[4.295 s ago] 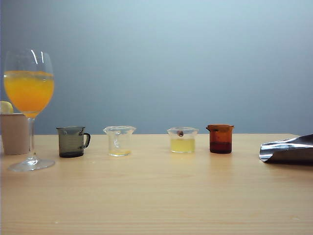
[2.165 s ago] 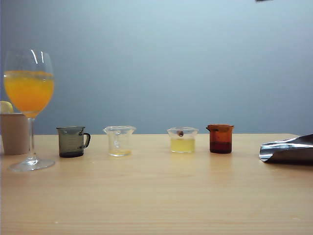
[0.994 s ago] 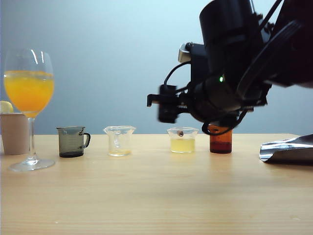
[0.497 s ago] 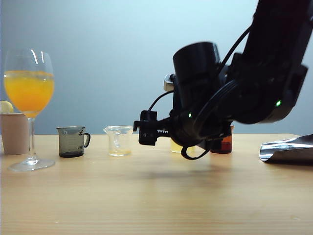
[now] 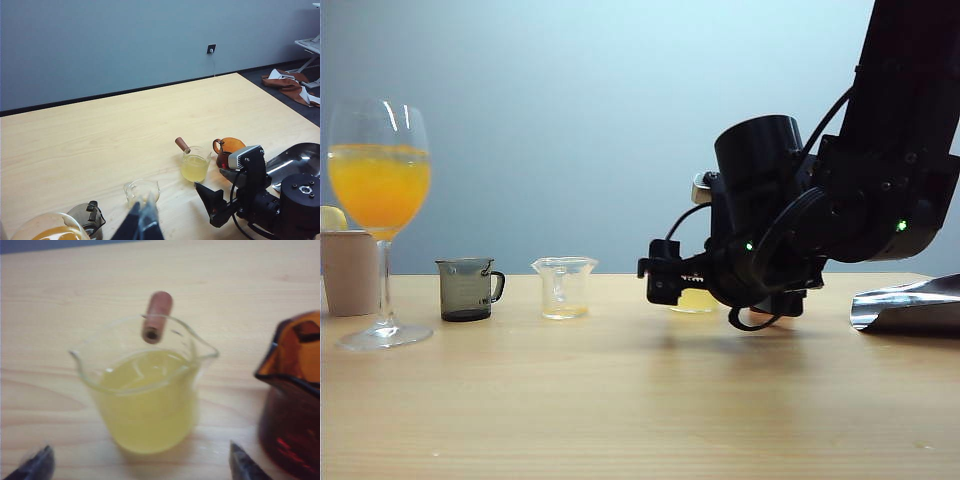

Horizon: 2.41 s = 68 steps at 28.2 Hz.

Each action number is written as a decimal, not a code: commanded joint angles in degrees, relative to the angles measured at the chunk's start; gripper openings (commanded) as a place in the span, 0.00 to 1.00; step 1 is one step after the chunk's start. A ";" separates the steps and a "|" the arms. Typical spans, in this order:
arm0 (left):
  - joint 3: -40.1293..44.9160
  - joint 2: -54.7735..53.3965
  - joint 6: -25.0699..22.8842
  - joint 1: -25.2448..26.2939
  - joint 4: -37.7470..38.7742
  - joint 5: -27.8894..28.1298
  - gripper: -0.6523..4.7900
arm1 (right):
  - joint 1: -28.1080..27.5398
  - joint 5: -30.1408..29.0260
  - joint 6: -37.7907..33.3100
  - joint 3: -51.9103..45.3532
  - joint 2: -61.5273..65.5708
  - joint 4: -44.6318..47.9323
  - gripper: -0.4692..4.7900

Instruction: Pick up the third measuring cup from the left, pour the pineapple juice inside into the goblet, and finally put the measuring cup back in its original place.

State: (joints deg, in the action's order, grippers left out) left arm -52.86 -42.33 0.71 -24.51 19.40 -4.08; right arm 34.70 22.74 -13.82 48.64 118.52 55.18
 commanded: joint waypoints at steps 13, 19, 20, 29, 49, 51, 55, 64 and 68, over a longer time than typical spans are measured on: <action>-0.31 0.17 -0.26 0.07 -2.36 -1.36 0.11 | -0.92 -1.92 0.74 4.59 3.65 -0.20 1.00; -0.31 0.20 -0.26 0.07 -2.38 -1.36 0.11 | -1.92 -3.56 0.74 5.99 4.28 -0.07 1.00; -0.31 0.20 -0.26 0.07 -2.36 -1.36 0.11 | -2.08 -3.65 0.74 6.47 4.66 -0.15 1.00; -0.31 0.24 -0.26 0.07 -2.36 -1.36 0.11 | -2.29 -3.41 0.74 10.29 7.15 -1.36 1.00; -0.31 0.24 -0.26 0.07 -2.38 -2.62 0.11 | -2.67 -3.37 0.72 14.64 8.68 -3.78 1.00; -0.31 0.24 -0.26 0.07 -2.38 -2.62 0.11 | -2.78 -3.41 0.72 15.15 8.96 -4.17 1.00; -0.31 0.24 -0.26 0.07 -2.38 -2.62 0.11 | -3.50 -3.41 0.50 15.23 9.05 -4.20 1.00; -0.31 0.22 -0.26 0.07 -2.38 -2.60 0.11 | -3.93 -3.65 0.52 15.23 9.05 -5.64 0.70; -0.31 0.22 -0.26 0.07 -2.38 -2.62 0.11 | -3.87 -3.65 0.52 15.23 9.05 -6.05 0.37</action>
State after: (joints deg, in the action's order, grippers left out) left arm -52.86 -42.26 0.71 -24.51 17.80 -6.46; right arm 30.76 19.27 -12.84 63.90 127.68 49.98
